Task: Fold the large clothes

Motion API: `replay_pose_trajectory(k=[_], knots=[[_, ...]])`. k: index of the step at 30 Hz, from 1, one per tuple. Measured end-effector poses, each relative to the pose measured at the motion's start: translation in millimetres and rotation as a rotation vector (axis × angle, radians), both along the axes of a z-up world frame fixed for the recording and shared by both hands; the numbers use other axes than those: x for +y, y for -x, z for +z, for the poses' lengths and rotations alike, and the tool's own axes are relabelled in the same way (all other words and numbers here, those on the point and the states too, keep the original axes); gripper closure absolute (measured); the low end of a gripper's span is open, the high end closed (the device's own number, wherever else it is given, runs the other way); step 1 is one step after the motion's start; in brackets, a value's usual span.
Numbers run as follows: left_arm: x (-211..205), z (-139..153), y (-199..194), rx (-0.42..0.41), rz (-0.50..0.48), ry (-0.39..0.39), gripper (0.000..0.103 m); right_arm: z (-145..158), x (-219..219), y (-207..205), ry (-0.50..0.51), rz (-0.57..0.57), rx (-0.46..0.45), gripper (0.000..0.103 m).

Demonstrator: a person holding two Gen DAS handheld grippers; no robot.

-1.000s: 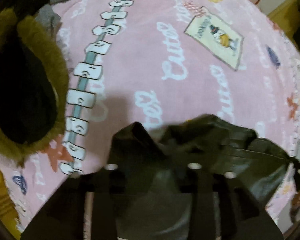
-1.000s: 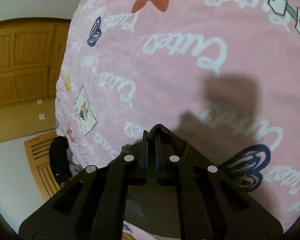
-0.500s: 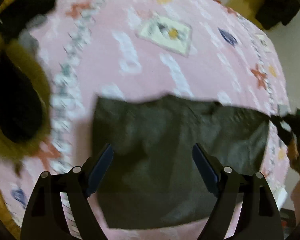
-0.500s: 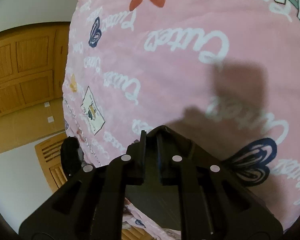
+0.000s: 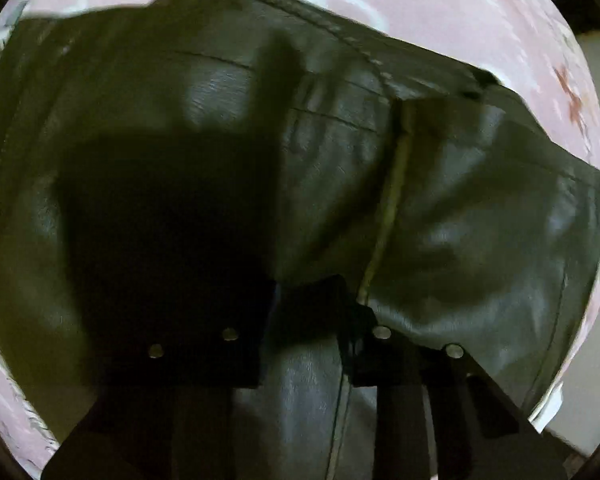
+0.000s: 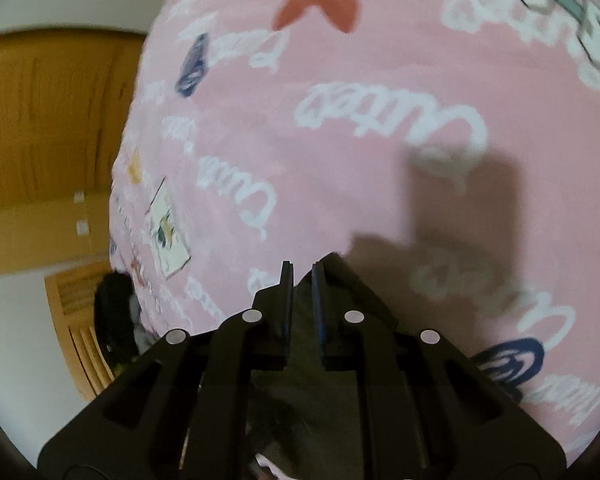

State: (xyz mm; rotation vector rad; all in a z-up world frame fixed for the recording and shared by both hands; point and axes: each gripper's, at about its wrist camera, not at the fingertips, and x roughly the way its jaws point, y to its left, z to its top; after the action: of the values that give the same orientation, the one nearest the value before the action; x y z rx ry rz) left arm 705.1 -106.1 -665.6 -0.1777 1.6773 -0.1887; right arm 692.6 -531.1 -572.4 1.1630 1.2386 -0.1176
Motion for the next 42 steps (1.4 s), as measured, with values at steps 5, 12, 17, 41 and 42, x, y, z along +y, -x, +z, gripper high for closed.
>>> replay_pose_trajectory(k=[5,12,17,41,42], knots=[[-13,1,-17,-0.059,-0.063,-0.028,0.078,32,30,12,0.039,0.176,-0.103,0.092],[-21,35,-14,-0.144,-0.027,0.001,0.080,16,127,71,0.077,0.456,-0.132,0.092],[-26,73,-4,-0.188,-0.030,0.085,0.080,-46,165,90,0.263,0.575,-0.039,0.101],[-48,97,163,-0.153,0.066,0.009,0.102,-5,123,303,0.160,0.361,-0.191,0.098],[-49,95,166,-0.145,0.063,-0.005,0.102,-8,120,312,0.148,0.343,-0.177,0.098]])
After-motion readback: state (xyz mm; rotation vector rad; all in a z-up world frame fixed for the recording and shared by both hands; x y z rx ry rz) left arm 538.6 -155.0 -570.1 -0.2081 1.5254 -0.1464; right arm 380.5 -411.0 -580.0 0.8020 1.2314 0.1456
